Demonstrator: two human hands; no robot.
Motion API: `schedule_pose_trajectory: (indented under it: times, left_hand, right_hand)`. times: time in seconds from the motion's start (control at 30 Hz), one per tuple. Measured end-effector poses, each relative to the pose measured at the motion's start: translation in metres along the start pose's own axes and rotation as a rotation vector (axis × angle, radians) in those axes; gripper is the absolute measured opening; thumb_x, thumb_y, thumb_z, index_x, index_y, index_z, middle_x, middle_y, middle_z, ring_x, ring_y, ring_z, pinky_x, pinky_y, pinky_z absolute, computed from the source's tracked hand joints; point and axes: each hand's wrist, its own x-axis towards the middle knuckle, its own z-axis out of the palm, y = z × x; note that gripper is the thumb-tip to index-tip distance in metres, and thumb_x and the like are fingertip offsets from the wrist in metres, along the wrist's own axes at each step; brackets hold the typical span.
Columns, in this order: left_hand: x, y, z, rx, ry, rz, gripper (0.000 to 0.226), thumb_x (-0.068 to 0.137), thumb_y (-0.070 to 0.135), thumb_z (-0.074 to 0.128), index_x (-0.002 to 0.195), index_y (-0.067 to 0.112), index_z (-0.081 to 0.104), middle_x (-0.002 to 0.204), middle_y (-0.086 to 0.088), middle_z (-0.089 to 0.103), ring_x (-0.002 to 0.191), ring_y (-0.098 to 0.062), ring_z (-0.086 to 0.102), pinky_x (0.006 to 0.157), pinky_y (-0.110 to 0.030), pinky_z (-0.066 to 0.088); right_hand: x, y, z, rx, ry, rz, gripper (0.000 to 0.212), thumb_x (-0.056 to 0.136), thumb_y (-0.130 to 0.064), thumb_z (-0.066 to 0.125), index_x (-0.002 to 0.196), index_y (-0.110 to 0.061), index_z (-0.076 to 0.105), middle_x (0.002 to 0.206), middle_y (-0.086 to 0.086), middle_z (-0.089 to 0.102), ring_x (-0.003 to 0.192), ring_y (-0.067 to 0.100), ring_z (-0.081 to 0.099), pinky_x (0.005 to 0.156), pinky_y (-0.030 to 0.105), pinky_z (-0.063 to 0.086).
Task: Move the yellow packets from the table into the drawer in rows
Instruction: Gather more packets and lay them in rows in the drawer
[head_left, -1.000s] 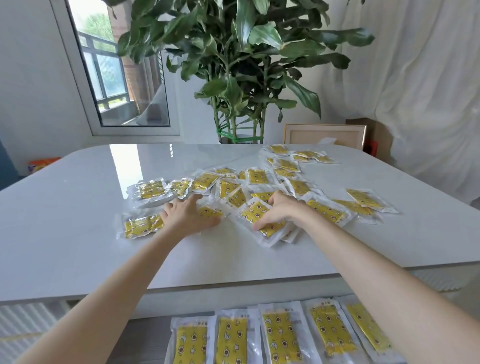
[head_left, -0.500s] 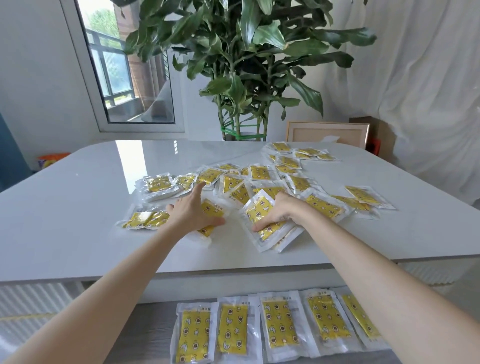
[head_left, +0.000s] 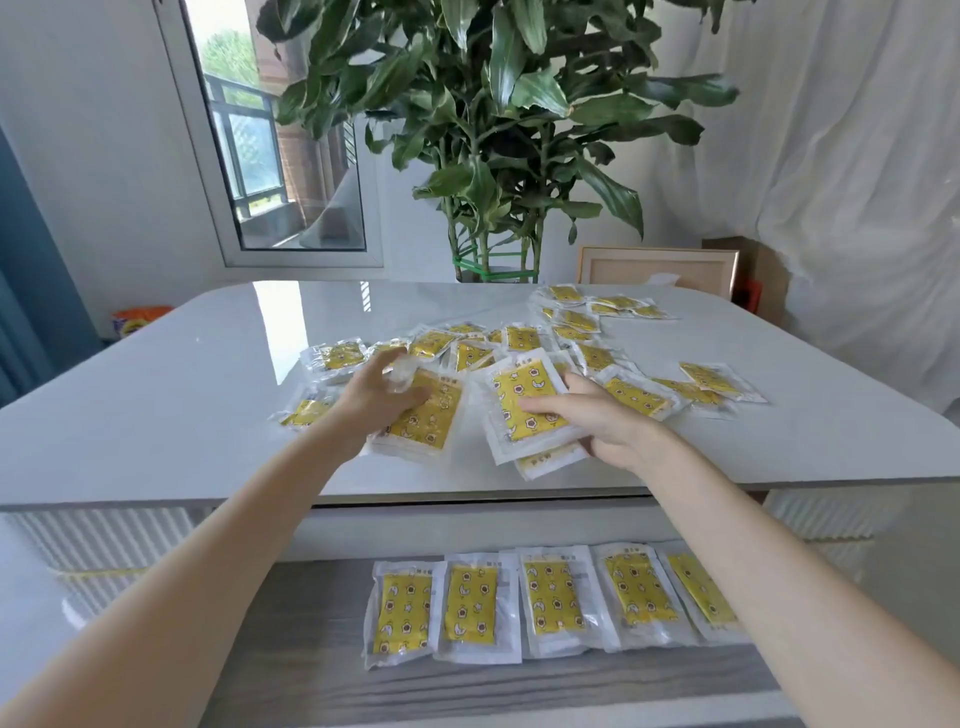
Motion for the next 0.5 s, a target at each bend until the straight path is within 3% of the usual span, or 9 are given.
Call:
schedule_pose_trajectory:
  times: [0.07,0.13,0.17,0.27,0.33,0.4,0.5]
  left_hand:
    - [-0.012,-0.002,-0.01,-0.086,-0.032,-0.051,0.059,0.084,0.016,0.069,0.137,0.027,0.044,0.116,-0.012,0.06,0.077,-0.018,0.061,0.059,-0.015,0.055]
    - [-0.028,-0.006,-0.022,-0.149,-0.093,-0.094,0.061,0.083,0.014,0.069,0.137,0.027,0.044,0.119,-0.013,0.06,0.09,-0.024,0.066,0.082,-0.031,0.057]
    - [-0.038,-0.008,-0.027,-0.186,-0.12,-0.128,0.059,0.083,0.012,0.069,0.136,0.026,0.046,0.123,-0.015,0.06,0.093,-0.026,0.067,0.084,-0.036,0.058]
    - [-0.091,-0.027,-0.049,-0.17,-0.225,-0.223,0.046,0.086,0.008,0.063,0.128,0.019,0.048,0.114,-0.014,0.067,0.083,-0.024,0.071,0.071,-0.031,0.06]
    - [-0.1,-0.033,-0.054,-0.071,-0.286,-0.28,0.029,0.087,0.009,0.062,0.116,0.009,0.056,0.104,-0.011,0.071,0.077,-0.019,0.072,0.069,-0.031,0.061]
    - [-0.104,-0.038,-0.054,0.051,-0.348,-0.327,0.013,0.088,0.008,0.061,0.101,0.009,0.061,0.098,-0.008,0.072,0.074,-0.017,0.073,0.064,-0.028,0.061]
    - [-0.104,-0.06,-0.057,0.139,-0.384,-0.424,0.017,0.089,0.007,0.06,0.106,0.005,0.061,0.106,-0.012,0.071,0.09,-0.024,0.071,0.073,-0.033,0.06]
  right_hand:
    - [-0.019,-0.001,0.003,0.101,-0.092,0.006,0.049,0.082,-0.014,0.073,0.127,-0.011,0.052,0.118,0.005,0.067,0.107,0.021,0.065,0.096,0.042,0.052]
    - [-0.038,0.001,0.007,0.151,-0.166,0.001,0.038,0.086,-0.012,0.068,0.122,-0.013,0.058,0.11,0.004,0.071,0.096,0.019,0.069,0.085,0.038,0.057]
    - [-0.046,0.003,0.009,0.131,-0.188,0.006,0.034,0.087,-0.013,0.067,0.12,-0.015,0.059,0.105,0.004,0.072,0.09,0.019,0.07,0.079,0.036,0.058]
    - [-0.083,0.018,0.027,0.03,-0.349,0.055,0.031,0.088,-0.014,0.064,0.119,-0.016,0.061,0.102,0.004,0.072,0.086,0.017,0.069,0.075,0.031,0.057]
    - [-0.087,0.026,0.027,-0.048,-0.414,0.109,0.031,0.088,-0.016,0.065,0.119,-0.016,0.061,0.103,0.003,0.071,0.086,0.015,0.068,0.072,0.028,0.058]
    - [-0.088,0.028,0.031,-0.104,-0.462,0.174,0.022,0.089,-0.015,0.064,0.111,-0.016,0.063,0.095,0.001,0.071,0.08,0.013,0.067,0.066,0.026,0.058]
    - [-0.077,0.044,0.044,-0.164,-0.494,0.255,0.011,0.09,-0.013,0.063,0.101,-0.011,0.063,0.086,0.002,0.07,0.073,0.014,0.067,0.065,0.026,0.056]
